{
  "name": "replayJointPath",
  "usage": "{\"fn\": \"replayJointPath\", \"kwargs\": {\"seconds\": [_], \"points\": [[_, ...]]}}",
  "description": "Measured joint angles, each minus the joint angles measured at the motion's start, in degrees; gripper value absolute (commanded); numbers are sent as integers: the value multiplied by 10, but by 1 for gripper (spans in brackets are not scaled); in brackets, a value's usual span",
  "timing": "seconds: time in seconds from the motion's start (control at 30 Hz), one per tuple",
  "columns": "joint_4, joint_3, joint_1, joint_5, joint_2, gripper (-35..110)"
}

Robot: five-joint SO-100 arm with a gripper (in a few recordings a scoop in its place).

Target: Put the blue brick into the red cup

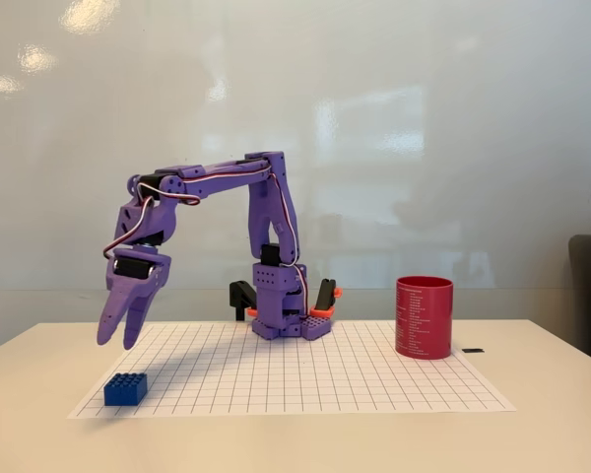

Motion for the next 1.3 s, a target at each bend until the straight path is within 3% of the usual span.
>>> {"fn": "replayJointPath", "kwargs": {"seconds": [0.97,1.03,1.07,1.1,1.3], "points": [[-62,28,-1,36,-95,45],[-69,28,4,39,-98,36],[-71,28,5,34,-98,24],[-72,28,6,27,-98,1],[-69,28,8,-18,-98,0]]}}
